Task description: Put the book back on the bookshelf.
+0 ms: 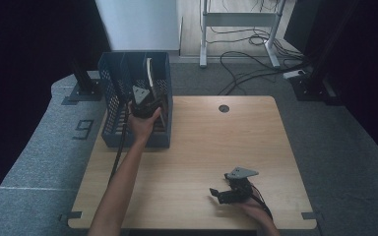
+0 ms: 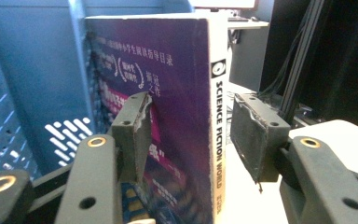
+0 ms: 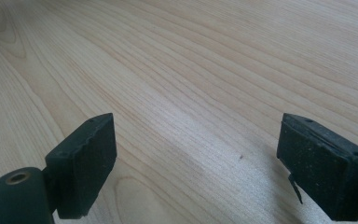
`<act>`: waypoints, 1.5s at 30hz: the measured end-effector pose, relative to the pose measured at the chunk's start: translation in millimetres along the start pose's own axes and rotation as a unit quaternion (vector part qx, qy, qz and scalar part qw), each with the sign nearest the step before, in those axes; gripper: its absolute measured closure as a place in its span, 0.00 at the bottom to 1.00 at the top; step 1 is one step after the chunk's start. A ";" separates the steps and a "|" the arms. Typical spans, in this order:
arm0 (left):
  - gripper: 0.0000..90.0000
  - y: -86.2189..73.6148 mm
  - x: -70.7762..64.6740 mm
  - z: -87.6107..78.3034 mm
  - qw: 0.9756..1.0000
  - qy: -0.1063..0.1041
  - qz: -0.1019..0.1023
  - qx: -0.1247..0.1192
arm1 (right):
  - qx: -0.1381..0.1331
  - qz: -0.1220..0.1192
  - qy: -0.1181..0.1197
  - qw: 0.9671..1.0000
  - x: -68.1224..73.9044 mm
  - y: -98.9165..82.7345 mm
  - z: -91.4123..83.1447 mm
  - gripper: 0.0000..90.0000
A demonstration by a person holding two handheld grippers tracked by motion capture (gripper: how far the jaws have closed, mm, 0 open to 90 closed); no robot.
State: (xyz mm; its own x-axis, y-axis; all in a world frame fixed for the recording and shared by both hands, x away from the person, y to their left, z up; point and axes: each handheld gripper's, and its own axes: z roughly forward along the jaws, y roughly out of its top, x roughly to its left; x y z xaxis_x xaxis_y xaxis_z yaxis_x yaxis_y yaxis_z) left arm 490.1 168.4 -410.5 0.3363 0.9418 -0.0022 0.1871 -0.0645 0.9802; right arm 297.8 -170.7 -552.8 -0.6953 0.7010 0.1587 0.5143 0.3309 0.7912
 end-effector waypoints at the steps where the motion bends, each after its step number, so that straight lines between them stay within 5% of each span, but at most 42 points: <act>1: 0.54 -0.9 1.7 -0.5 1.000 0.002 0.000 0.002 | 0.000 -0.001 0.000 1.000 0.2 0.0 0.4 0.13; 15: 0.57 -7.6 17.0 -8.1 1.000 0.016 -0.010 0.006 | 0.002 0.000 0.003 1.000 0.4 0.2 1.1 0.13; 22: 0.47 -10.2 18.2 -18.4 1.000 0.010 -0.003 0.002 | 0.002 -0.002 0.004 1.000 0.4 0.5 1.5 0.13; 38: 0.40 -17.5 7.2 -57.6 0.998 -0.059 -0.010 0.030 | -0.003 0.006 -0.006 1.000 -3.4 1.8 -0.1 0.13; 45: 0.40 -30.3 1.4 -76.0 0.994 -0.093 -0.022 0.044 | -0.007 0.008 -0.012 1.000 -5.1 2.1 -1.1 0.13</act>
State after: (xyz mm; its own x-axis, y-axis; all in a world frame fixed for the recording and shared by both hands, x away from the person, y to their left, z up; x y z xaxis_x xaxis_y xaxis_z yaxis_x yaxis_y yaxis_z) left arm 414.7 196.8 -425.2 0.4885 0.8680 -0.0896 0.2836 -0.0608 0.9570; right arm 301.9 -174.3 -551.2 -0.6749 0.7208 0.1581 0.5186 0.3108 0.7965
